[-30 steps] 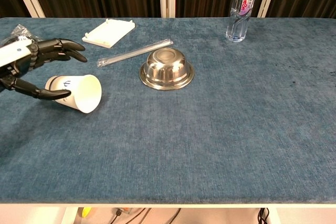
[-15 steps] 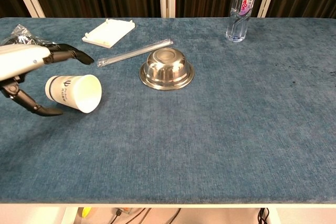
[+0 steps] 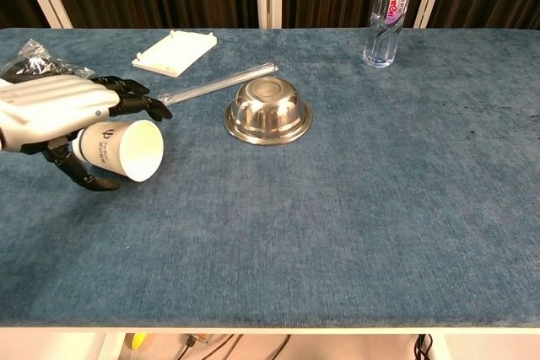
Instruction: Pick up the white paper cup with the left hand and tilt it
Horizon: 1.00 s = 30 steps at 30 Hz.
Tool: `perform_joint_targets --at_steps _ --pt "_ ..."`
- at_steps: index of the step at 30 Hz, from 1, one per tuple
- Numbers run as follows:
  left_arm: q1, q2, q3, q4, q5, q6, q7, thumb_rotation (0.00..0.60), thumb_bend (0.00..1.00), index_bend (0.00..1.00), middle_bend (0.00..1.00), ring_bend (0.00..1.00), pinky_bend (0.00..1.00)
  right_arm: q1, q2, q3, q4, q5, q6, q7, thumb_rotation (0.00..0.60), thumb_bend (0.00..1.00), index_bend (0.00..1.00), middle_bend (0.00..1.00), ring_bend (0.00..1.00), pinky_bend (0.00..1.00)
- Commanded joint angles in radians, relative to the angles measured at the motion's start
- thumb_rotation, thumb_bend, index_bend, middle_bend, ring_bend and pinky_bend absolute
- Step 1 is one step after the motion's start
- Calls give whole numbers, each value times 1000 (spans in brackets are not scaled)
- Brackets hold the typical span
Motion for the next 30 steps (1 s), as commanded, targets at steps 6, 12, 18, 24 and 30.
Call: perform_joint_targets --at_steps 6,12,18,24,30 --pt "4 -15 -7 4 19 39 -23 600 209 382 342 5 2 -1 1 -1 1 2 -4 3 600 484 0 0 0 0" --pt "31 -56 -29 37 80 156 -212 600 246 463 421 78 16 0 2 -1 1 4 -8 6 600 483 0 0 0 0" --pt "85 -104 -66 85 61 249 -748 600 249 468 427 84 21 2 7 -5 -1 4 -18 17 600 484 0 0 0 0" --pt "130 -181 -102 224 -24 233 -1186 600 245 462 422 84 29 4 6 -8 -6 0 -24 13 600 484 0 0 0 0" --pt "160 -286 -102 420 -2 286 -1360 600 230 453 415 84 24 12 1 -8 -9 0 -35 -3 600 484 0 0 0 0"
